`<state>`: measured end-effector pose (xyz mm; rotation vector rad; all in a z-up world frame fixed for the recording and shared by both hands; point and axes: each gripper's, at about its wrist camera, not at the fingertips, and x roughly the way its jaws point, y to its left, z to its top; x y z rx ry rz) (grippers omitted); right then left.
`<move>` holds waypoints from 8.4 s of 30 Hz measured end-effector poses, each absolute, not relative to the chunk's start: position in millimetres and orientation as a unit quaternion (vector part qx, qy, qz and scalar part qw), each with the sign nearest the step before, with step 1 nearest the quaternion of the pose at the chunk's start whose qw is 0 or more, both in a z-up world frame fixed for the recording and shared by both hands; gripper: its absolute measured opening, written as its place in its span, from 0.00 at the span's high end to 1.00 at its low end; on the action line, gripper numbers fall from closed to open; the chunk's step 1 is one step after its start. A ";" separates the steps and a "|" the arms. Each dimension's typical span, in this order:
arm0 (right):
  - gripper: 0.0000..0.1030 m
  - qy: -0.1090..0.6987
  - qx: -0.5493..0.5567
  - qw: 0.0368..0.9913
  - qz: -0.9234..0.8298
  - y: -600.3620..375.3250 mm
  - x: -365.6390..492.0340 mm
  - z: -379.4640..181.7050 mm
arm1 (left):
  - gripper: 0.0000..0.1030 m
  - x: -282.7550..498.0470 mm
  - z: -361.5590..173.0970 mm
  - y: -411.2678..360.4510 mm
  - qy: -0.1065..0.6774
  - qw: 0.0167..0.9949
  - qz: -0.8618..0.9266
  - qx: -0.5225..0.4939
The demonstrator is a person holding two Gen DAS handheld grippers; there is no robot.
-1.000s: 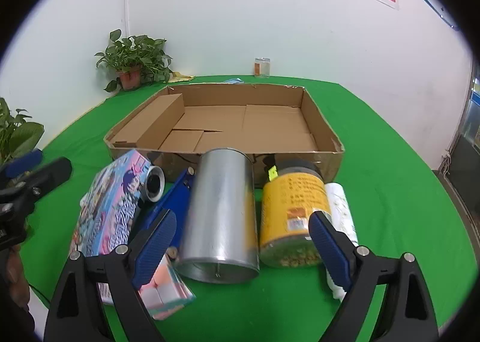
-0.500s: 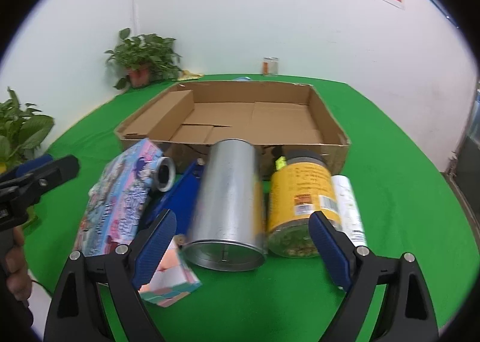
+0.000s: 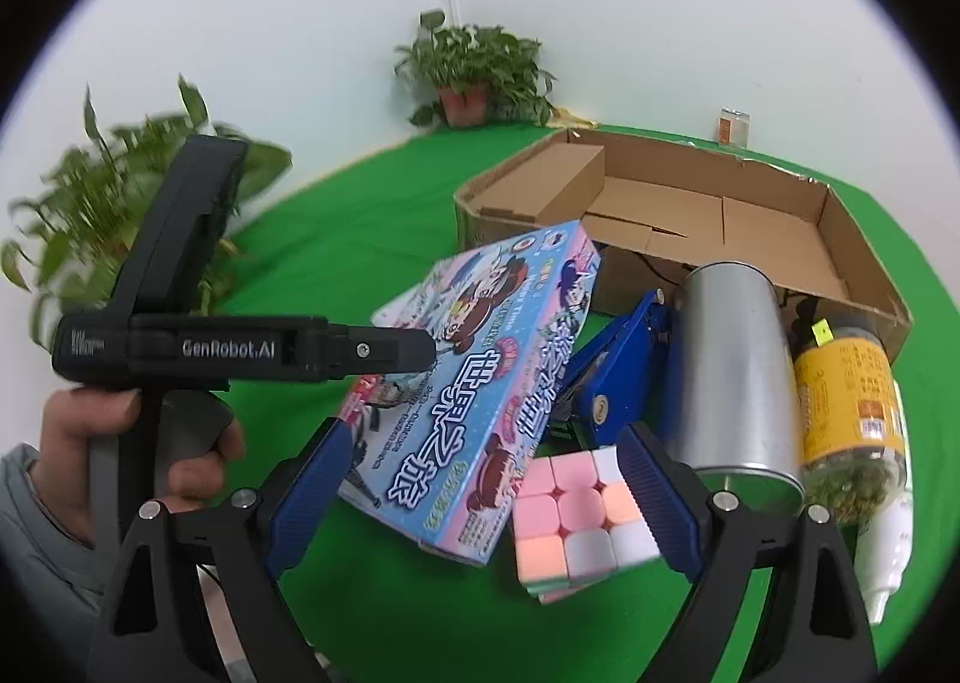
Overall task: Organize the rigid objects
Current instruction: 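Grasp the World Tour game box with the right gripper and lift it, then carry the game box over the cardboard box with the right gripper, then lower the game box into the cardboard box and open the right gripper, then withdraw the right gripper and reach toward the silver canister, then close the left gripper around the silver canister and lift it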
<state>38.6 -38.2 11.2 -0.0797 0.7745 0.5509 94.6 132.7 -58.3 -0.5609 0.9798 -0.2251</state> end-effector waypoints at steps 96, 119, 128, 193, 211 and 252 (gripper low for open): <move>0.19 0.278 0.013 0.948 0.153 -98.1 151.9 101.6 | 0.24 170.0 160.8 15.5 0.345 0.924 -0.145 -0.075; 0.19 0.440 0.018 0.880 0.179 -49.9 290.3 40.6 | 0.26 283.2 91.8 2.9 0.462 0.875 -0.110 -0.097; 0.19 0.483 0.024 0.857 0.179 -37.8 299.9 10.8 | 0.30 302.4 66.5 -2.6 0.486 0.861 -0.100 -0.108; 0.21 0.412 0.017 0.906 0.099 -124.3 223.5 45.9 | 0.49 200.8 51.3 44.3 0.438 0.885 -0.105 -0.113; 0.10 0.336 0.015 0.941 0.037 -162.6 108.6 53.4 | 0.85 98.3 90.1 -22.0 0.286 0.952 -0.086 -0.064; 0.27 0.418 -0.038 0.890 0.179 -151.2 4.0 -8.3 | 0.01 111.1 11.9 -93.6 0.480 0.827 -0.266 -0.122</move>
